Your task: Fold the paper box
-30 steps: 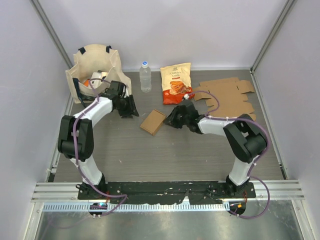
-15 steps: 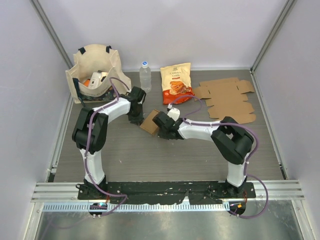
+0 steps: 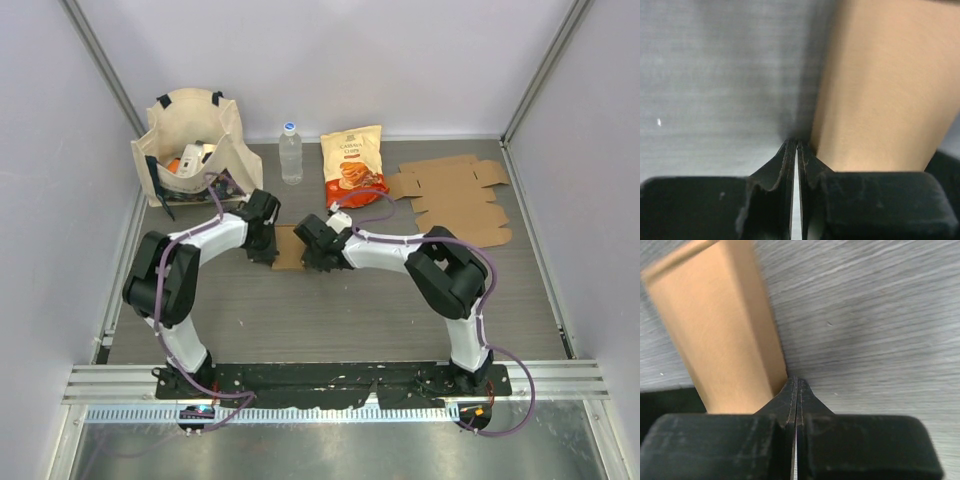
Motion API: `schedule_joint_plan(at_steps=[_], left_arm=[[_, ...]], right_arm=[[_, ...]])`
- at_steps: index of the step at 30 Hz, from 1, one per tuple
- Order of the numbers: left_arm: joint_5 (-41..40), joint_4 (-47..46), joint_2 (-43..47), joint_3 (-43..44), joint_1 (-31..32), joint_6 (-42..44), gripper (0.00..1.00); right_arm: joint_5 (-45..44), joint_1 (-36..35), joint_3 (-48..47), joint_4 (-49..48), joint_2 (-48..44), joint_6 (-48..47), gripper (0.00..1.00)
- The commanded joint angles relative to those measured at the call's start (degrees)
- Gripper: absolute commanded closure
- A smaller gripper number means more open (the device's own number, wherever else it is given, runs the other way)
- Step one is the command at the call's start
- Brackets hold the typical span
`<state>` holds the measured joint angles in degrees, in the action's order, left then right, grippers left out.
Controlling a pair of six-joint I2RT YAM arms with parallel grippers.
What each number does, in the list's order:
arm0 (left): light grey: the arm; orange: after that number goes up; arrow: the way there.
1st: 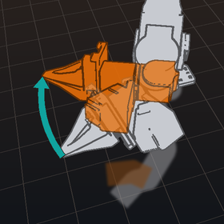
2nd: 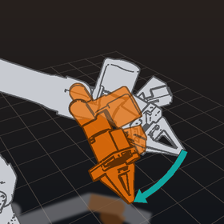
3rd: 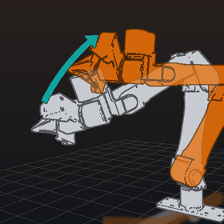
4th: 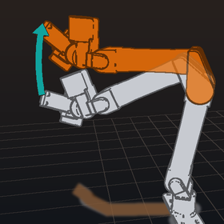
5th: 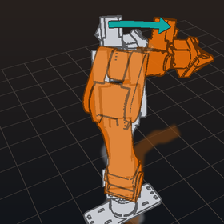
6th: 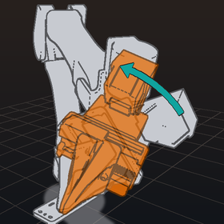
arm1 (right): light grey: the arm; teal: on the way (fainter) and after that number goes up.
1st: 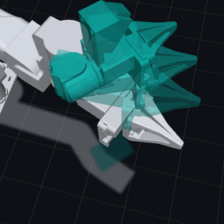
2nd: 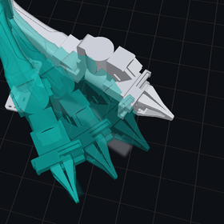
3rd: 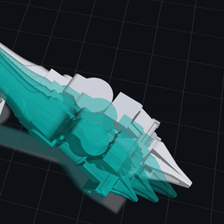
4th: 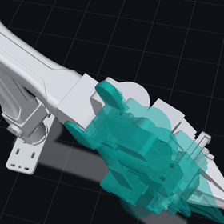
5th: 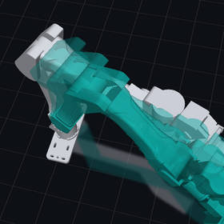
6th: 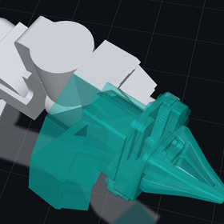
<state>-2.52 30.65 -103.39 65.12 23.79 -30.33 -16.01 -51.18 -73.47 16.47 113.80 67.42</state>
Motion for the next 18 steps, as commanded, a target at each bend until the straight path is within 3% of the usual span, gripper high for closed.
schedule_joint_plan(at_steps=[1, 4, 7, 14, 18], left_arm=[[12.5, -3.2, 5.9, -8.5, 2.8, -4.0, 0.90], [13.3, -3.7, 9.9, -13.1, 2.7, -4.8, 0.91], [9.0, -2.9, 14.6, -15.9, 0.4, -6.9, 0.93], [6.2, -0.6, 16.7, -14.9, -21.4, -8.5, 0.88], [3.9, -1.4, 14.3, -13.4, -28.3, -9.4, 0.90]], right_arm=[[10.8, -1.6, -3.9, -9.9, 3.8, 6.4, 0.99], [14.7, -1.6, -7.2, -10.1, 5.6, 5.0, 0.99], [20.4, -1.7, -10.9, -11.9, 9.4, 3.7, 0.99], [23.5, -3.9, -28.6, -11.1, 20.6, -4.6, 0.99], [23.0, -4.7, -37.3, -13.2, 25.8, -7.7, 0.99]])
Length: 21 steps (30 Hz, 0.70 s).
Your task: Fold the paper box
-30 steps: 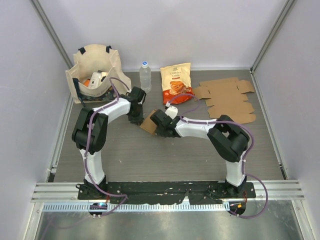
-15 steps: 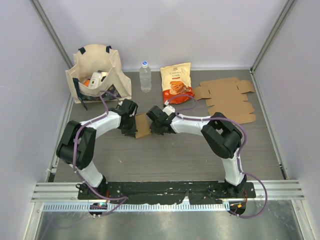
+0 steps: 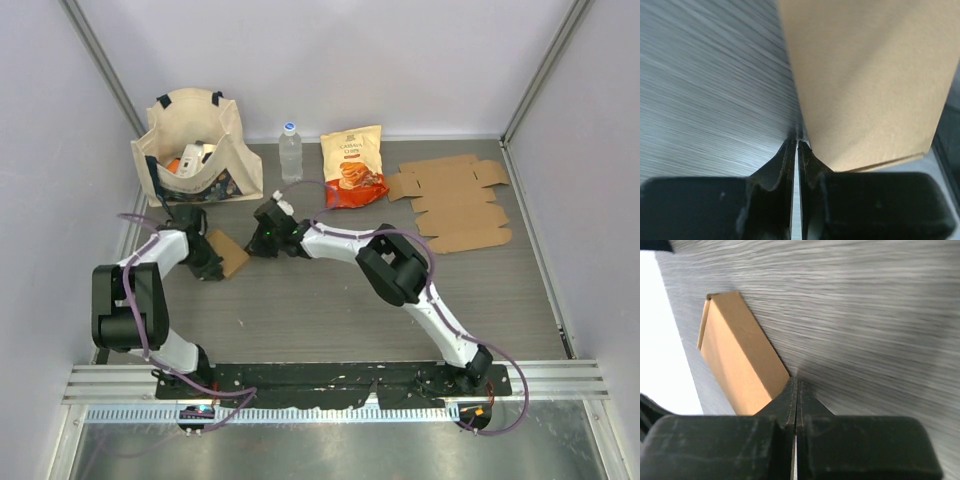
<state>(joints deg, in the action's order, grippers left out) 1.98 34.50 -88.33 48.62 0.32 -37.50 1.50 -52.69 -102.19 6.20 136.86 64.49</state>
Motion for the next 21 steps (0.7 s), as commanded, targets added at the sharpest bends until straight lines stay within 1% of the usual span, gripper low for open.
schedule_joint_plan(at_steps=[1, 2, 4, 5, 6, 7, 8, 9, 10, 11, 12, 13, 14, 15, 16, 17, 18, 19, 20, 21], left_arm=[[-0.4, -5.0, -1.1, 3.4, -5.9, -2.7, 0.89], [0.2, -4.9, -0.7, 3.6, -8.3, -2.8, 0.87], [-1.5, -4.5, 1.6, 3.4, -9.4, -3.7, 0.82], [-3.4, -3.8, 3.1, 3.2, -9.4, -3.6, 0.66], [-4.6, -3.5, 7.3, 3.0, -9.3, -3.7, 0.58], [-6.5, -3.0, 9.6, 2.4, -9.4, -4.1, 0.52], [-7.6, -2.4, 12.7, 1.5, -9.4, -4.3, 0.44], [-8.3, -2.2, 18.5, 0.9, -9.4, -4.4, 0.41], [-8.7, -3.0, 22.1, 0.1, -9.2, -4.8, 0.39], [-8.6, -4.0, 25.4, -1.7, -8.6, -5.3, 0.36], [-7.6, -5.3, 31.7, -2.6, -7.8, -5.4, 0.36], [-6.4, -9.4, 34.0, -3.4, -4.7, -4.9, 0.36], [-6.0, -10.8, 35.8, -4.3, -2.4, -4.3, 0.36], [-6.0, -11.1, 36.8, -3.8, 0.0, -4.3, 0.36], [-5.8, -12.5, 36.1, -2.4, 6.5, -3.9, 0.36], [-5.7, -13.0, 34.9, -1.4, 9.6, -2.1, 0.36], [-5.5, -13.2, 33.6, -0.3, 12.7, -1.3, 0.36], [-4.5, -15.1, 30.4, 1.5, 18.6, -0.6, 0.36], [-3.1, -16.6, 28.9, 2.3, 21.5, 0.7, 0.35], [-0.4, -17.6, 27.2, 3.1, 24.4, 2.5, 0.34]], right_arm=[[5.5, -3.1, -12.1, -1.8, 4.6, -5.5, 0.99], [2.8, -3.2, -13.3, -0.7, 4.7, -7.0, 0.99], [-1.2, -2.2, -13.6, 3.9, 1.9, -13.2, 0.99], [-3.8, -1.2, -12.7, 5.6, 0.1, -15.2, 0.99], [-6.1, 0.0, -11.7, 7.4, -1.7, -17.3, 0.97], [-7.0, 3.1, -10.6, 12.3, -3.8, -22.4, 0.93], [-8.7, 4.4, -7.4, 14.8, -9.7, -24.9, 0.79], [-12.2, 5.8, -4.7, 16.6, -12.9, -27.6, 0.64], [-12.9, 9.8, 2.8, 17.8, -17.3, -31.0, 0.52], [-12.9, 12.1, 7.3, 17.5, -25.2, -32.3, 0.34], [-12.4, 15.4, 12.1, 15.6, -29.9, -33.1, 0.28], [-11.4, 18.9, 21.4, 14.6, -33.9, -33.3, 0.24], [-10.0, 27.5, 25.7, 13.3, -37.5, -34.1, 0.23], [-8.9, 31.7, 29.1, 12.3, -43.5, -34.8, 0.22], [-8.0, 35.7, 33.2, 11.7, -45.3, -35.9, 0.22], [-8.5, 43.4, 34.2, 12.0, -46.8, -39.2, 0.21], [-9.2, 46.6, 34.8, 12.4, -47.8, -41.2, 0.20], [-8.0, 50.4, 34.8, 12.3, -47.6, -42.9, 0.19], [-5.7, 54.3, 34.2, 12.3, -47.0, -44.3, 0.18], [-2.8, 61.5, 33.8, 10.5, -45.7, -44.2, 0.18]])
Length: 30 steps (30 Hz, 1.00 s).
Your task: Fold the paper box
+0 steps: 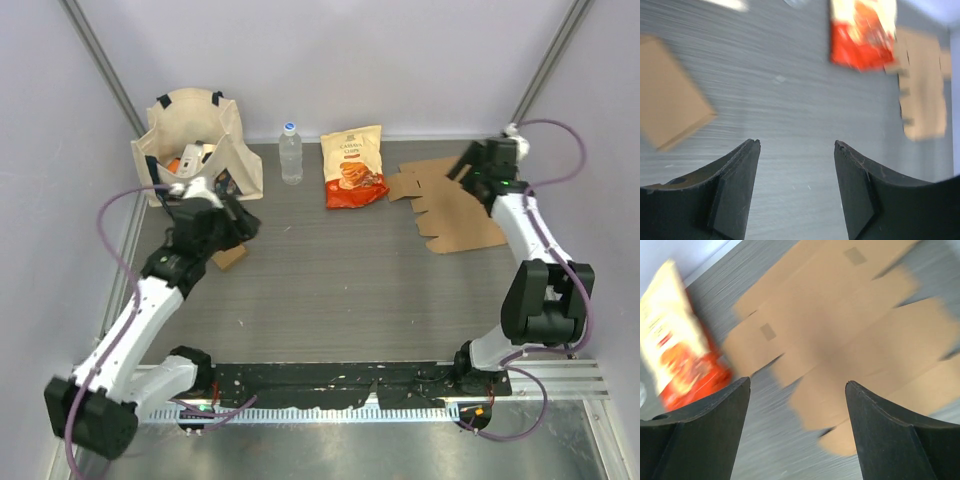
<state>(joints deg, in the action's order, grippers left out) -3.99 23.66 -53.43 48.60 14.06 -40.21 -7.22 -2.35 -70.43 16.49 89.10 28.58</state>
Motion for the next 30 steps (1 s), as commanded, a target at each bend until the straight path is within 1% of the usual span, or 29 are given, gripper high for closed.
schedule_joint_plan(at_steps=[1, 2, 3, 4, 5, 6, 7, 8, 9, 10, 12, 13, 14, 16, 17, 19, 23, 24, 25, 28, 30], left_arm=[[7.4, -9.5, -10.1, 5.3, 15.6, 6.7, 0.33], [9.2, -9.8, -14.3, 6.8, 17.6, 7.7, 0.33], [12.6, -9.6, -16.7, 8.3, 19.4, 8.6, 0.33], [14.6, -9.3, -18.5, 10.6, 22.2, 8.7, 0.34], [16.9, -9.8, -21.1, 11.4, 23.4, 9.3, 0.34], [18.0, -9.7, -21.7, 12.1, 24.6, 10.3, 0.34], [18.8, -8.6, -21.9, 13.1, 26.3, 12.0, 0.34], [19.5, -8.5, -21.7, 13.1, 26.8, 12.9, 0.34], [20.2, -8.4, -20.8, 12.8, 27.0, 13.7, 0.34], [20.6, -8.4, -20.0, 11.9, 27.1, 15.3, 0.34], [19.9, -7.8, -17.9, 10.8, 27.1, 16.4, 0.34], [19.5, -7.1, -17.3, 9.9, 27.1, 17.1, 0.34], [19.6, -6.7, -16.9, 9.5, 27.1, 17.2, 0.34], [20.1, -6.5, -15.9, 8.3, 27.2, 17.1, 0.33], [20.9, -6.5, -15.7, 7.8, 27.1, 16.9, 0.34], [21.1, -6.7, -15.5, 7.1, 27.1, 16.7, 0.34], [21.3, -6.5, -16.2, 7.4, 27.2, 16.5, 0.34], [21.3, -6.6, -16.4, 7.6, 27.1, 16.4, 0.34], [21.3, -6.5, -16.7, 8.0, 27.2, 16.4, 0.34], [21.7, -7.4, -18.2, 8.4, 27.1, 16.1, 0.34], [22.0, -7.9, -19.4, 8.9, 27.1, 15.4, 0.34]], right_arm=[[9.1, 14.0, 2.1, -1.6, 2.9, -7.4, 0.18], [13.2, 16.4, 1.8, -3.5, 3.9, -6.2, 0.18], [15.5, 20.5, 2.1, -10.0, 5.2, -3.7, 0.18], [17.1, 22.1, 2.7, -13.4, 8.4, -1.6, 0.18], [21.9, 23.7, 2.2, -16.1, 11.1, 0.3, 0.18], [24.6, 25.0, 1.3, -20.8, 13.6, 4.4, 0.19], [25.5, 26.2, -1.1, -22.2, 17.5, 5.7, 0.19], [25.2, 26.3, -1.3, -24.7, 18.6, 6.4, 0.20], [23.4, 26.3, -1.3, -30.3, 19.7, 7.2, 0.20], [22.4, 26.7, -1.9, -32.1, 21.1, 8.8, 0.20], [22.3, 27.5, -3.9, -35.1, 26.5, 11.8, 0.21], [22.9, 27.9, -6.0, -36.2, 28.3, 15.2, 0.24], [23.1, 28.0, -7.0, -37.1, 31.8, 16.7, 0.25], [23.6, 28.0, -9.7, -40.4, 34.8, 20.5, 0.26], [23.6, 28.0, -10.6, -41.1, 37.8, 21.5, 0.27], [23.5, 28.0, -12.7, -42.3, 40.0, 23.4, 0.31], [22.8, 27.9, -14.2, -43.9, 42.9, 25.0, 0.32], [23.1, 28.0, -15.2, -43.3, 44.8, 25.3, 0.33], [23.5, 27.9, -17.9, -42.6, 45.8, 25.3, 0.35], [24.0, 26.7, -21.0, -42.9, 49.2, 26.9, 0.40], [23.2, 25.8, -21.5, -45.5, 50.3, 29.4, 0.42]])
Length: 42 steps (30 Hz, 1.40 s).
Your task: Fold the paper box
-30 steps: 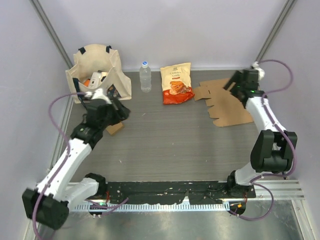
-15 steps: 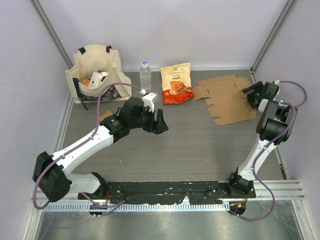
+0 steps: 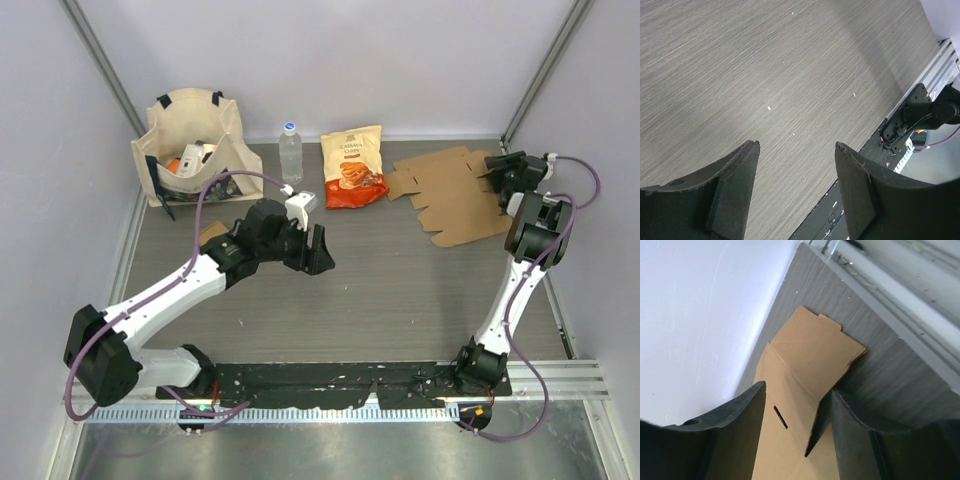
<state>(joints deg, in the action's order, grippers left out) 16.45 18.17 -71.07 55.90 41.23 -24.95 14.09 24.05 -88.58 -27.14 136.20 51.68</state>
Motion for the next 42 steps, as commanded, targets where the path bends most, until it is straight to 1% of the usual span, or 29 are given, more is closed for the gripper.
schedule_joint_plan(at_steps=[1, 2, 5, 7, 8, 9, 10, 11, 12, 13, 14, 15, 20, 24, 25, 27, 28, 29, 30, 31, 32, 33, 34, 35, 36, 37, 38, 39, 42], left_arm=[[1.8, -2.5, -2.1, 1.7, -0.1, -0.2, 0.34], [2.0, -2.7, -2.3, 1.7, -0.1, -0.4, 0.34], [1.6, -1.7, -2.5, 1.9, 0.0, -0.8, 0.34], [0.9, -0.5, -1.4, 1.8, -0.1, -0.9, 0.34], [-0.2, 0.0, -0.7, 1.8, -0.1, -1.0, 0.34], [-0.7, 1.2, 0.6, 1.8, -0.1, -1.1, 0.34], [-1.3, 1.5, 1.4, 1.8, -0.1, -1.2, 0.34], [-2.1, 1.7, 2.2, 1.6, -0.2, -2.0, 0.34], [-2.8, 1.7, 2.9, 1.1, -0.1, -2.4, 0.34], [-3.8, 1.8, 4.6, 0.9, -0.1, -3.3, 0.34], [-4.9, 1.7, 5.4, 0.6, -0.1, -5.4, 0.34], [-7.4, 1.6, 6.3, 0.3, -0.3, -6.6, 0.34], [-11.8, 1.9, 12.1, 0.3, -0.5, -13.4, 0.35], [-16.0, 8.0, 17.2, 1.8, -1.3, -18.3, 0.31], [-18.5, 9.0, 18.4, 1.9, -1.5, -18.6, 0.30], [-20.7, 12.1, 22.4, 1.9, -1.9, -18.9, 0.29], [-23.8, 12.9, 23.8, 1.7, -2.1, -19.2, 0.27], [-25.6, 13.9, 25.5, 1.4, -2.2, -19.4, 0.25], [-27.1, 15.9, 28.2, 1.0, -2.5, -19.6, 0.23], [-28.7, 17.1, 29.6, 0.7, -2.6, -19.8, 0.21], [-31.1, 19.0, 30.7, 0.4, -2.9, -19.8, 0.20], [-32.3, 19.9, 32.8, -0.6, -3.0, -20.0, 0.17], [-32.9, 20.4, 33.5, -1.2, -3.1, -20.4, 0.16], [-33.2, 21.6, 34.1, -2.7, -3.3, -20.7, 0.15], [-33.1, 22.4, 34.8, -3.4, -3.4, -21.1, 0.14], [-32.9, 23.0, 34.9, -4.0, -3.6, -21.9, 0.14], [-32.4, 24.8, 34.8, -4.9, -4.1, -22.5, 0.13], [-32.3, 25.8, 34.7, -5.4, -4.3, -22.9, 0.12], [-32.1, 28.5, 34.9, -7.0, -6.7, -23.9, 0.08]], right_arm=[[1.0, -1.3, -3.3, -3.0, 4.0, 7.3, 0.45], [-0.7, -1.5, -3.0, -4.3, 4.2, 8.4, 0.48], [-3.8, -2.1, -1.0, -10.8, 3.1, 11.4, 0.77], [-7.6, -2.4, 1.3, -12.1, 0.1, 8.0, 0.94], [-9.0, -3.0, 1.8, -10.2, -5.1, 6.2, 0.97], [-10.8, -3.0, 2.2, -4.3, -8.0, 3.6, 0.99], [-12.7, -3.0, 2.4, 0.1, -11.9, 1.4, 0.99], [-13.8, -3.4, 2.7, 4.3, -19.1, -4.3, 0.99], [-16.7, -3.7, 2.8, 12.3, -23.0, -7.4, 0.99], [-19.2, -4.2, 1.8, 16.3, -26.3, -10.3, 0.99], [-20.0, -5.3, 1.0, 20.1, -29.0, -16.3, 0.99], [-20.3, -5.9, 0.8, 24.8, -35.0, -18.5, 0.99], [-24.7, -12.0, -0.7, 36.0, -49.3, -30.0, 0.99], [-30.0, -22.4, -3.3, 45.3, -57.3, -44.5, 0.99], [-31.9, -28.5, -3.9, 47.2, -58.9, -46.6, 0.99], [-40.9, -36.2, -3.1, 50.9, -60.6, -49.7, 0.99], [-45.6, -45.8, -2.1, 51.3, -61.1, -51.4, 0.99], [-51.7, -50.4, -0.6, 51.7, -61.8, -52.8, 0.99], [-62.1, -54.5, 3.3, 51.6, -62.0, -52.7, 0.99], [-67.1, -59.2, 5.7, 51.3, -61.8, -51.8, 0.99], [-70.0, -66.5, 8.7, 48.0, -61.4, -51.8, 0.99], [-77.7, -71.3, 14.3, 46.1, -60.5, -51.4, 0.99], [-80.9, -75.1, 16.6, 44.2, -59.2, -48.8, 0.99], [-82.5, -81.6, 18.0, 42.9, -55.2, -47.0, 0.99], [-85.3, -84.1, 18.7, 43.5, -52.6, -44.6, 0.99], [-86.4, -86.1, 17.8, 45.0, -50.0, -38.6, 0.99], [-87.6, -90.4, 16.4, 50.0, -46.8, -35.5, 0.99], [-88.1, -92.1, 13.4, 52.0, -41.8, -32.6, 0.99], [-85.9, -98.1, 9.8, 52.0, -34.1, -30.9, 0.98]])
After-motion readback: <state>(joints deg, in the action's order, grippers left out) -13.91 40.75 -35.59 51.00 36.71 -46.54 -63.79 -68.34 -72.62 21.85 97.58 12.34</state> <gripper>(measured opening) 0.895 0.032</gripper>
